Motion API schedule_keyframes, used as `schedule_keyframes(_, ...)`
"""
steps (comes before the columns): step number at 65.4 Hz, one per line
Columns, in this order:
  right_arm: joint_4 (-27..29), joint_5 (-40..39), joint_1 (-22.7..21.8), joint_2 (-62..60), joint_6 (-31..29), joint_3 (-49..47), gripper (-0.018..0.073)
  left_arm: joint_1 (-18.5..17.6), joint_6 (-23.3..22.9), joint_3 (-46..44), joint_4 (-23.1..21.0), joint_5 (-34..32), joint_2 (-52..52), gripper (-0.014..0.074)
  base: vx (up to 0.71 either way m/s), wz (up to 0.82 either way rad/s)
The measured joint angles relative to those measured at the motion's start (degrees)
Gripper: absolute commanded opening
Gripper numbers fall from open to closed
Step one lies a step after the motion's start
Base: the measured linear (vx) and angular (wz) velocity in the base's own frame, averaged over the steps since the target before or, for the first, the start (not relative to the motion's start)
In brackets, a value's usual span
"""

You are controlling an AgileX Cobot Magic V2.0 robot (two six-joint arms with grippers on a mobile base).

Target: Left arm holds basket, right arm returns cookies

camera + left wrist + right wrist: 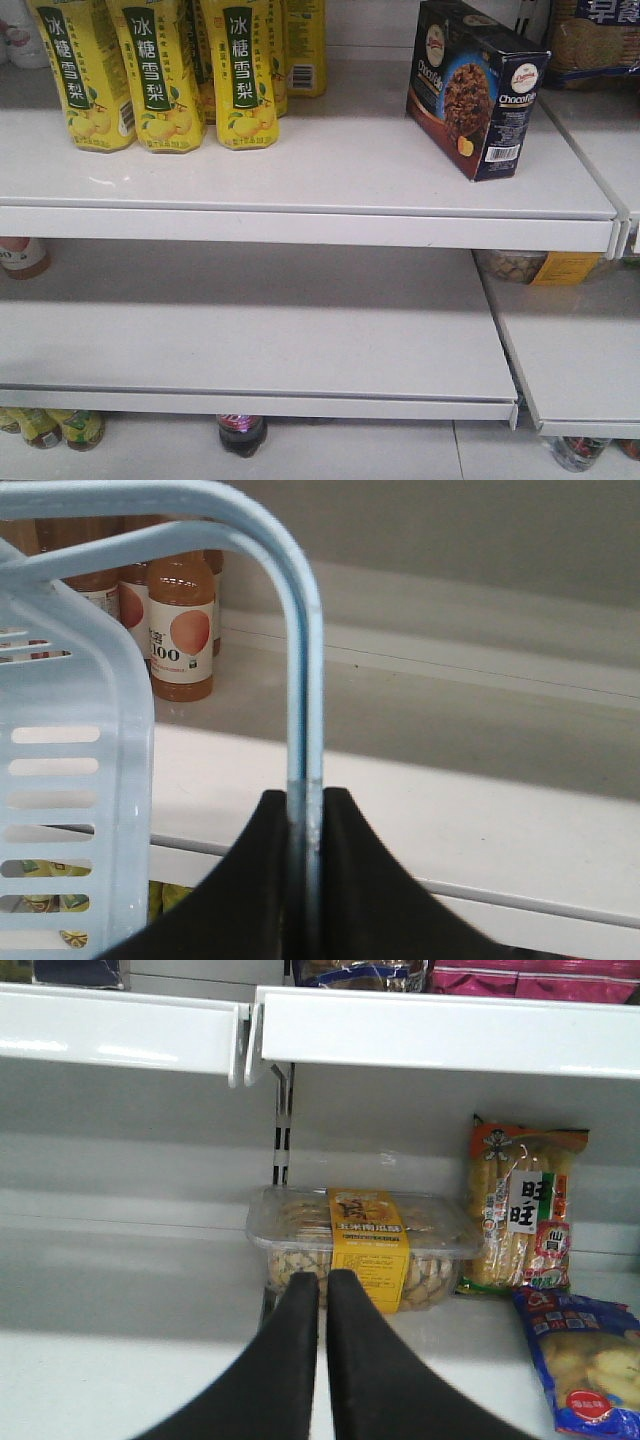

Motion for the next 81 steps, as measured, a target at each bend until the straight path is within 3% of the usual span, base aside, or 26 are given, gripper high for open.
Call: schedule_keyframes(81, 2.4, 1.4, 0.0, 0.0, -0.2, 0.0, -0.0006, 0.0, 0.0, 0.0, 0.0, 0.0, 0.0, -0.0003, 0.00, 0.00)
